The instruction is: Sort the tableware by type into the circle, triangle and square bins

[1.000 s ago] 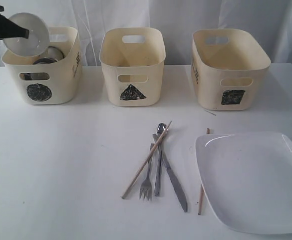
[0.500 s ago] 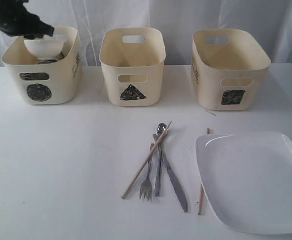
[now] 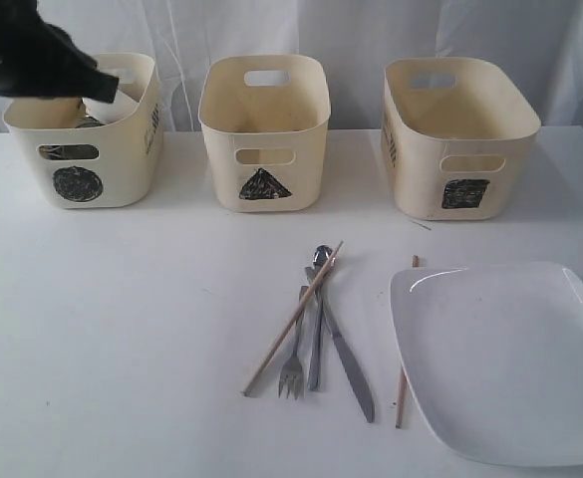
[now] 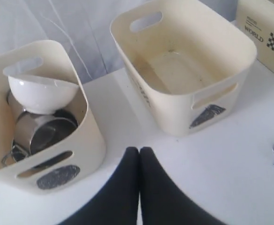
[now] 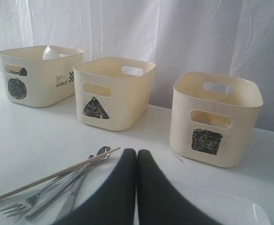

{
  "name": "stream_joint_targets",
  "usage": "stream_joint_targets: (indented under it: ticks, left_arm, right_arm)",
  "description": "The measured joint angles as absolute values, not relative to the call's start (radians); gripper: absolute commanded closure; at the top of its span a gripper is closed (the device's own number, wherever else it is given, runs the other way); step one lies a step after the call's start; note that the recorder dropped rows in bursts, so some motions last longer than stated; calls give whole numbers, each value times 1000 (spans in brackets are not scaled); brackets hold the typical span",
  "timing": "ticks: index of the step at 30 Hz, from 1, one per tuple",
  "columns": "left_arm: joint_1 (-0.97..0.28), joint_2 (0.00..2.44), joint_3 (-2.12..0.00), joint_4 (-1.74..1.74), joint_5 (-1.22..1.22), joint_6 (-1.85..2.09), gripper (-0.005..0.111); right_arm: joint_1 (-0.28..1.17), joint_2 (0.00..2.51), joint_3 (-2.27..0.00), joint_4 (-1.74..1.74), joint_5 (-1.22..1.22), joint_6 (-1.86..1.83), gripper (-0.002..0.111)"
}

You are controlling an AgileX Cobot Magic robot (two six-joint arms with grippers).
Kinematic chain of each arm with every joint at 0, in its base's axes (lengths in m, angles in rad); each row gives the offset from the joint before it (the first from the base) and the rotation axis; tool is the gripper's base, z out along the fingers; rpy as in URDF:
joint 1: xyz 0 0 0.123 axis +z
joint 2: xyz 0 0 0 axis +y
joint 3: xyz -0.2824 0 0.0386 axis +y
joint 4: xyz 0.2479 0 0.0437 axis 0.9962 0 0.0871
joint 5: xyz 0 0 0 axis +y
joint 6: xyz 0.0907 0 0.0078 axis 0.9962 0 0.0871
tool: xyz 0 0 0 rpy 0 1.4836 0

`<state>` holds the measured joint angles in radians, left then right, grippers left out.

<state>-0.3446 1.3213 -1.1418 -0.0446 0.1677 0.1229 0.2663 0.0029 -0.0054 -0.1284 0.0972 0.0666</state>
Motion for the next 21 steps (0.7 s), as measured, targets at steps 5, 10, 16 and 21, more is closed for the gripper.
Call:
stream_joint_targets:
  ticks: [5,10,16,21]
  left_arm:
    - [-346,1108,-919,-76,153,104,107]
    - [-346,901,-718,-84,146,91,107]
    - [-346,672,-537,-88,148,83,107]
    - [-346,540,-447,-89,152,35,107]
  right_arm:
    - [266,3,-5,-128,97,67,108]
    - [266,3,-5,-128,97,67,108]
    - [266,3,-5,-128,97,67,108]
    - [266,3,-5,-128,97,67,108]
